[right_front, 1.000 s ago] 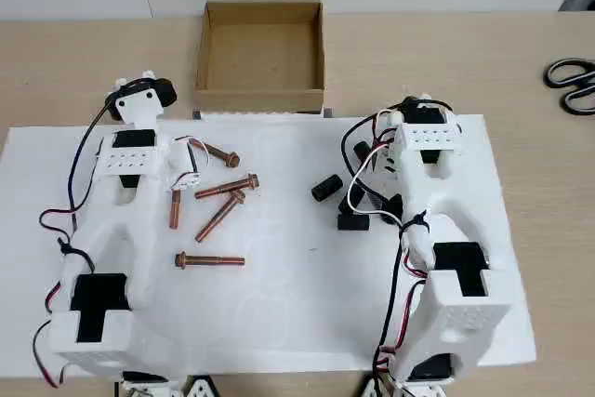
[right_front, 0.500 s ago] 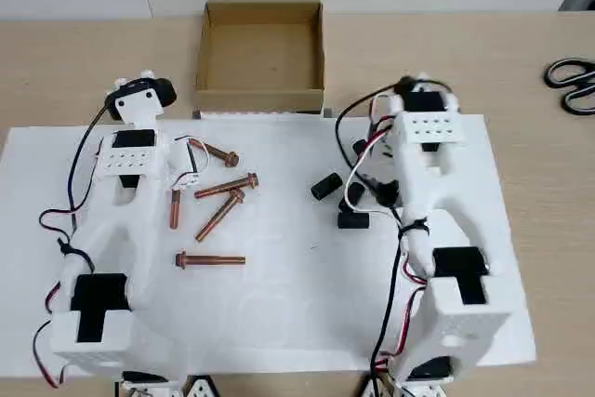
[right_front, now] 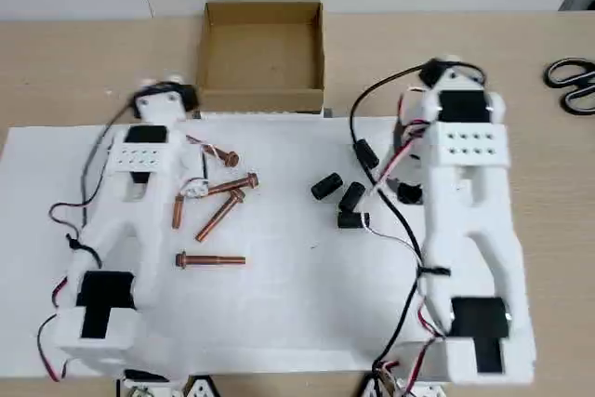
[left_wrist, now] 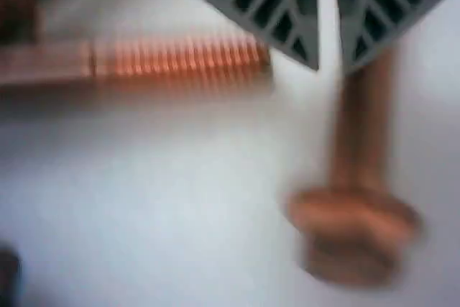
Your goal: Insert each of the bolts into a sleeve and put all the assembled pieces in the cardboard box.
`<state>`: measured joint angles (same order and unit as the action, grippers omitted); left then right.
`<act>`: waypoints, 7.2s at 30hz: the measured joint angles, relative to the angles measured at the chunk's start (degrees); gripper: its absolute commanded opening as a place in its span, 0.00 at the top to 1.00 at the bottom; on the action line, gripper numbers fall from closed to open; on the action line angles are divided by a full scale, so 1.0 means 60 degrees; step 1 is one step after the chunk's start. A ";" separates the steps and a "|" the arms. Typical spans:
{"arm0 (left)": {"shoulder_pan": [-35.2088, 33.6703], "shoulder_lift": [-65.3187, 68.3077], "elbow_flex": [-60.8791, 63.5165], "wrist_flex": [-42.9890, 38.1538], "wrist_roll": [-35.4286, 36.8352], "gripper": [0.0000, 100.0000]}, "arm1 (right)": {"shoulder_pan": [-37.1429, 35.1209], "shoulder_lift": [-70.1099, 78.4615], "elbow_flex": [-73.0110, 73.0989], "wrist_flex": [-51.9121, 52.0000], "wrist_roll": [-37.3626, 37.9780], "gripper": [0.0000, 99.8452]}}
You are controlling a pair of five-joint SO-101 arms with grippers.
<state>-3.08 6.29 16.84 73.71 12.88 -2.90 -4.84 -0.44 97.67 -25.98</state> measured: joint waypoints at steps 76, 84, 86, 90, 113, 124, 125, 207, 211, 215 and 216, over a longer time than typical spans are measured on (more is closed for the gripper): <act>-0.1055 0.4864 -0.5495 0.2520 -0.0132 0.99 | 0.2168 -0.2227 0.3810 -0.0674 0.1040 1.00; -0.1055 0.4894 -0.5832 0.2799 -0.0117 1.00 | 0.2168 -0.2315 0.3810 -0.0674 0.1040 1.00; -0.1070 0.4850 -0.6154 0.3150 -0.0190 1.00 | 0.2168 -0.2315 0.3810 -0.0674 0.1040 1.00; -0.1011 0.4396 -0.6872 0.4059 -0.0615 1.00 | 0.2168 -0.2491 0.3795 -0.0469 0.1040 1.00; 0.0659 -0.5143 -0.3648 0.4308 -0.2564 1.00 | 0.0176 -0.9582 0.4952 -0.0132 0.4264 1.00; 0.0718 -0.8410 -0.0996 0.3326 0.0586 1.00 | -0.2799 -1.3275 0.8132 -0.2784 0.4278 1.00; 0.0718 -0.8733 -0.0718 0.2974 0.0850 1.00 | -0.3077 -1.3626 0.8527 -0.3106 0.4293 1.00; 0.5626 -1.7480 0.8982 -0.2813 0.3883 1.00 | -0.7385 -1.6396 1.3451 -0.6637 0.4791 1.00; 0.6081 -1.7480 0.8982 -0.2432 0.3238 1.00 | -0.7370 -1.6396 1.3451 -0.6637 0.4791 1.00; 0.6403 -1.7480 0.8982 -0.1949 0.2740 1.00 | -0.7385 -1.6396 1.3451 -0.6637 0.4791 1.00; 0.6447 -1.7480 0.8982 -0.1861 0.2667 1.00 | -0.7385 -1.6396 1.3451 -0.6637 0.4791 1.00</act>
<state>35.60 -98.59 70.73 62.55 28.88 -47.21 -103.21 80.26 57.85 2.77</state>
